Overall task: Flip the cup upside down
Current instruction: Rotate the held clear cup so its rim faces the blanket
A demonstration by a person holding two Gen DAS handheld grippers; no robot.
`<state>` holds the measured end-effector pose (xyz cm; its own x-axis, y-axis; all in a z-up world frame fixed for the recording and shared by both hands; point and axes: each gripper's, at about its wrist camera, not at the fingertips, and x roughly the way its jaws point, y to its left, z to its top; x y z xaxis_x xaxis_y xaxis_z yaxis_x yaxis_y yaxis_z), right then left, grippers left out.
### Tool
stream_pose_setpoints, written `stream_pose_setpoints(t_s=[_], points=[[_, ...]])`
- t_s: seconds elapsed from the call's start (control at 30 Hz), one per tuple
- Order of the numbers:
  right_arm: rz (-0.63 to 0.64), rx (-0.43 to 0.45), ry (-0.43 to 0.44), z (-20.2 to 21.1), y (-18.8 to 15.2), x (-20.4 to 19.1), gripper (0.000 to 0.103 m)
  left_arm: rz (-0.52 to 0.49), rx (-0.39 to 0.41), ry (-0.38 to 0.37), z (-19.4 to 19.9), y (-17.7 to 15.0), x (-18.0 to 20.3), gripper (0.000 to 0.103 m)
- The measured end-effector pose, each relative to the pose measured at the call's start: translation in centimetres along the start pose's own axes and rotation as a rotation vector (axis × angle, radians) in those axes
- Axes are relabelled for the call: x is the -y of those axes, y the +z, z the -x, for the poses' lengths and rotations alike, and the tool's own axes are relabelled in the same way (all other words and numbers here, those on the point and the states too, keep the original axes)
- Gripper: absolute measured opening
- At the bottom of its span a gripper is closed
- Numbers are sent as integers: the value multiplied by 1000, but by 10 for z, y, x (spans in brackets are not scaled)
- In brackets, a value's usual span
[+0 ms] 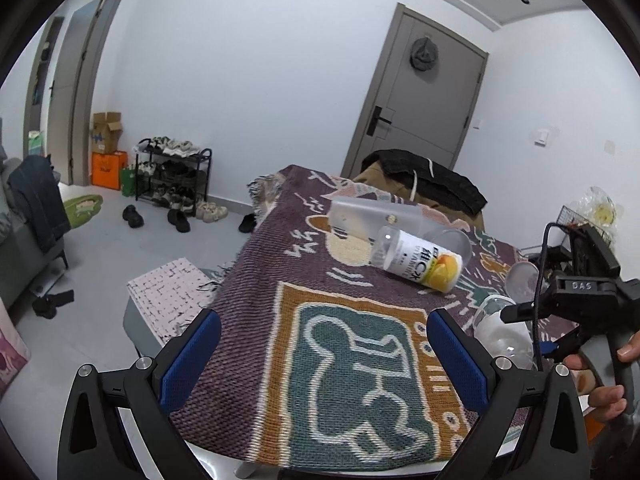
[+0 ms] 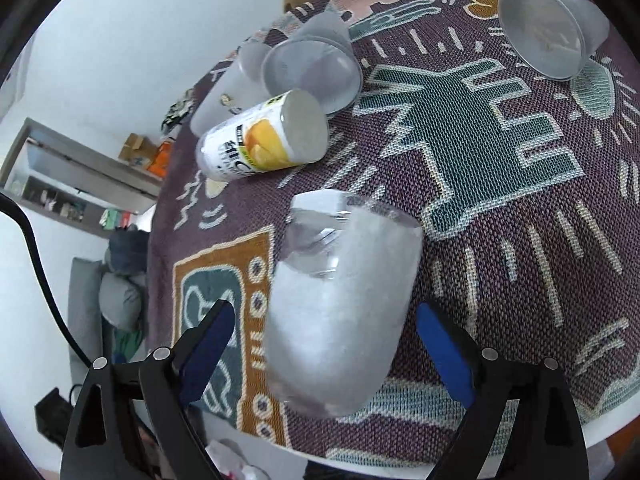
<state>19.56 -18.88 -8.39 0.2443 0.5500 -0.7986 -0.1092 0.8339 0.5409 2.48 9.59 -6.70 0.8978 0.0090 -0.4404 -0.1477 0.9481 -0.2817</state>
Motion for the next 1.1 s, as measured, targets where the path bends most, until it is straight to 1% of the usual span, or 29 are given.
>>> stream_pose_setpoints(t_s=[0.27,0.5,0.6,0.73,0.87,1.1], points=[[-8,2,90,30,-21,24,93,-90,-16,-50,-1,-6,39,103],[63,81,50,69,-38,44,93,-191,-29,-100,0,-16,84,103],[104,117,35,83,-45,52,93,-217,-34,-121,-1,-19,101,103],[146,167,16,98,-52,65,93,-256,-40,-132,-6,-22,119,103],[164,202,18,101,-57,78,93,-293,-64,-137,-14,-29,136,103],[135,255,16,106,-66,113,93,-342,-110,-149,-29,-46,160,103]])
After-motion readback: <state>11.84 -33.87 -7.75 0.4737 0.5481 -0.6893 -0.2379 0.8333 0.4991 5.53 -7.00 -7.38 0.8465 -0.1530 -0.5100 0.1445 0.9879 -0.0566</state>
